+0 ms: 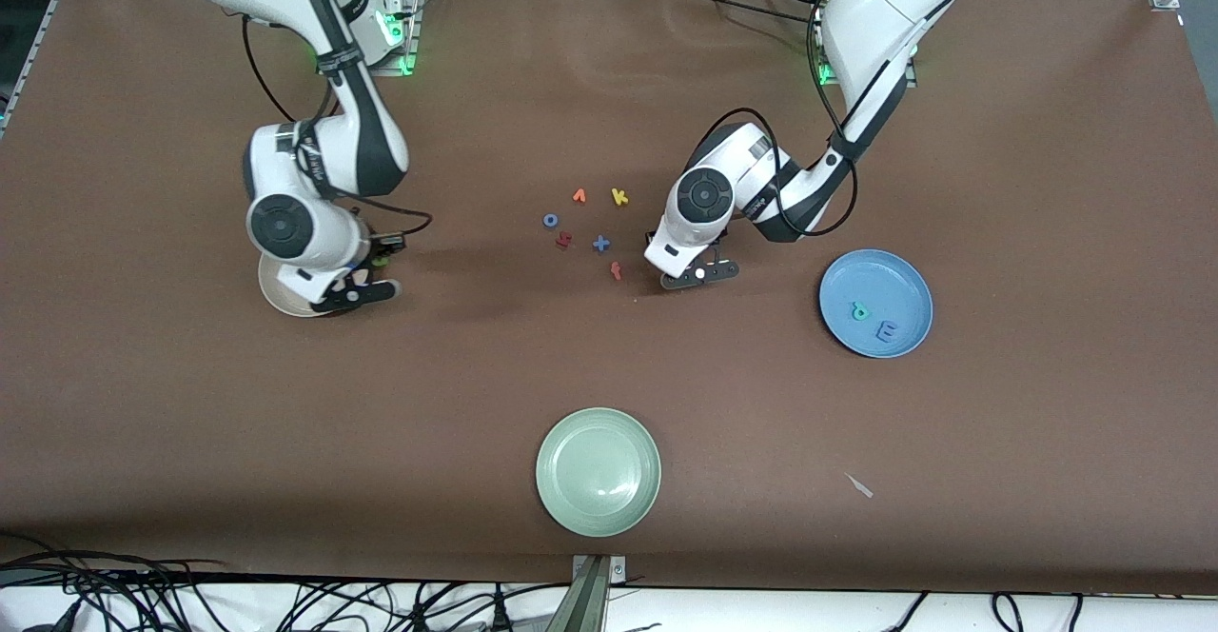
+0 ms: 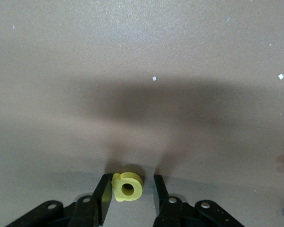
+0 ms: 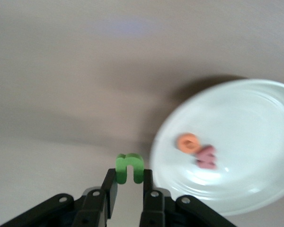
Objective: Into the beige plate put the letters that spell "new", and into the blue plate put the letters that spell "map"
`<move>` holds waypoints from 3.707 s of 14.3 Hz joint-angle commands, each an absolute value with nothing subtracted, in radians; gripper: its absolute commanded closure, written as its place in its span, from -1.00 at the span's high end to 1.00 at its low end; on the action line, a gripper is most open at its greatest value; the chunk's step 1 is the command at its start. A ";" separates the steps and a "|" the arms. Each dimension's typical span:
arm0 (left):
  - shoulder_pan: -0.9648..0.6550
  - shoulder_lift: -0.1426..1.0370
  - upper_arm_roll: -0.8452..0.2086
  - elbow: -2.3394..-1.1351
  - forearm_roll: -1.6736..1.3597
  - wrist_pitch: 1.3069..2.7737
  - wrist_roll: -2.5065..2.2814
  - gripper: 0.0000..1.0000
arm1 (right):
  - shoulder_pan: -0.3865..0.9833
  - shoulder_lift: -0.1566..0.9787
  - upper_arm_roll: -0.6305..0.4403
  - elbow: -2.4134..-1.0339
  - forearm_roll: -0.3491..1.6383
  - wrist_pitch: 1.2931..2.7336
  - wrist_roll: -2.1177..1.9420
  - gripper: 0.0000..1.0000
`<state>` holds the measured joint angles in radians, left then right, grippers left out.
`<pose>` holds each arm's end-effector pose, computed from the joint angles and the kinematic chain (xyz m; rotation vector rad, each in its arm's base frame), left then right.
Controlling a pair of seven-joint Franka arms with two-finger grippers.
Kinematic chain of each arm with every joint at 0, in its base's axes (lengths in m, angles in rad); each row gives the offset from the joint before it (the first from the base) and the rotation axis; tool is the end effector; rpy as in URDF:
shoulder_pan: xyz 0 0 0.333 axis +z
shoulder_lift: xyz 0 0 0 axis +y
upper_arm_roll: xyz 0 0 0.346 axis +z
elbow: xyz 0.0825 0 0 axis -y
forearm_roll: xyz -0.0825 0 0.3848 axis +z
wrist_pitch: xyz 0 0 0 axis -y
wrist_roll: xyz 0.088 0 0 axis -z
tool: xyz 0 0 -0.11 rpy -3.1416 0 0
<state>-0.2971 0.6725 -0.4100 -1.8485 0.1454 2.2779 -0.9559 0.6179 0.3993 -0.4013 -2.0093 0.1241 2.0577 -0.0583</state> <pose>0.4973 -0.3991 0.1895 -3.0768 -0.3099 0.3682 0.5598 0.1376 0.2719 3.0091 0.3068 -0.4707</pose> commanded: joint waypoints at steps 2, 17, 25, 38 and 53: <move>-0.296 0.657 -0.408 -1.875 0.141 2.281 -0.963 -0.75 | 0.598 0.429 -0.459 -2.014 0.121 2.026 -0.080 -0.58; -0.098 0.563 -0.403 -1.652 0.144 1.881 -0.567 -0.92 | 0.587 0.431 -0.474 -1.554 0.137 1.434 -0.069 1.00; 0.136 0.584 -0.400 -1.673 0.212 1.891 -0.247 -0.83 | 0.531 0.302 -0.401 -1.491 0.088 1.413 -0.064 1.00; 0.201 0.532 -0.406 -1.695 0.210 1.816 -0.178 1.00 | 0.118 0.025 -0.020 -1.588 -0.028 1.497 -0.014 1.00; 0.193 0.463 -0.459 -1.377 0.176 1.528 -0.167 1.00 | 0.020 0.006 0.020 -1.583 -0.011 1.529 -0.014 1.00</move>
<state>0.1869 0.4731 -0.4353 -1.4989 0.1861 1.6363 -0.1902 0.0348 0.0245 0.0045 -1.5628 -0.0138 1.5167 -0.0215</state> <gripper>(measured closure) 0.000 0.000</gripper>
